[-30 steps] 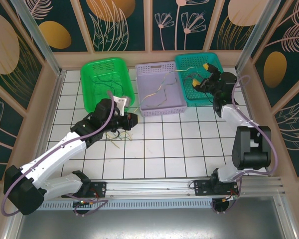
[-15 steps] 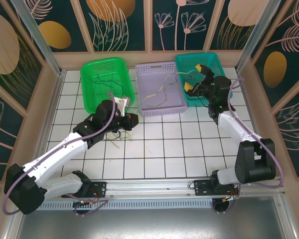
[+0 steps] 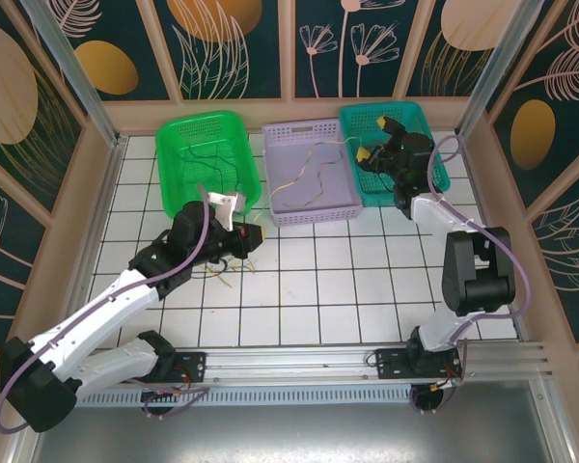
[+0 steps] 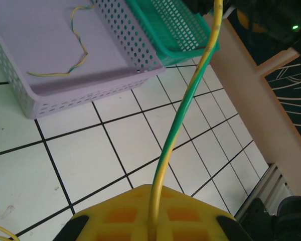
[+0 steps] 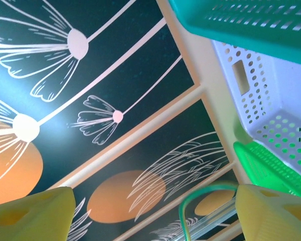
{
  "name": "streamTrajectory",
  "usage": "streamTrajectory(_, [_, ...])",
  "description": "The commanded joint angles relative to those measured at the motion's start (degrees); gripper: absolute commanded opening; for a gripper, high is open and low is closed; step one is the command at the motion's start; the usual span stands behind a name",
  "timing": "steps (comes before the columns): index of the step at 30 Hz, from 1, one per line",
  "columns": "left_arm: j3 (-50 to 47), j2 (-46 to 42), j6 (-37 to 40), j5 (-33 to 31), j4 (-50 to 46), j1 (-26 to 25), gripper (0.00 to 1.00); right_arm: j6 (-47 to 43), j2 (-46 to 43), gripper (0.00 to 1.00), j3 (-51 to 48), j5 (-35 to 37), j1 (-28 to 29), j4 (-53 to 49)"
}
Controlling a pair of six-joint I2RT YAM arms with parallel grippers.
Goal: Untangle the cables
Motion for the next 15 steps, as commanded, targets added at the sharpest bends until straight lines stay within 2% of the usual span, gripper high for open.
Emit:
streamTrajectory(1, [-0.7, -1.1, -0.7, 0.4, 0.9, 0.0, 0.00, 26.4, 1.9, 0.82, 4.5, 0.6, 0.1, 4.7])
streamTrajectory(9, [-0.6, 0.0, -0.4, 0.1, 1.2, 0.0, 0.00, 27.2, 2.6, 0.80, 5.3, -1.3, 3.1, 4.7])
streamTrajectory(12, [0.1, 0.7, 0.4, -0.9, 0.9, 0.0, 0.00, 25.8, 0.2, 0.79, 5.1, -1.7, 5.3, 0.1])
streamTrajectory(15, [0.7, 1.9, 0.8, -0.4, 1.2, 0.0, 0.00, 25.5, -0.3, 0.73, 4.2, -1.5, 7.0, -1.0])
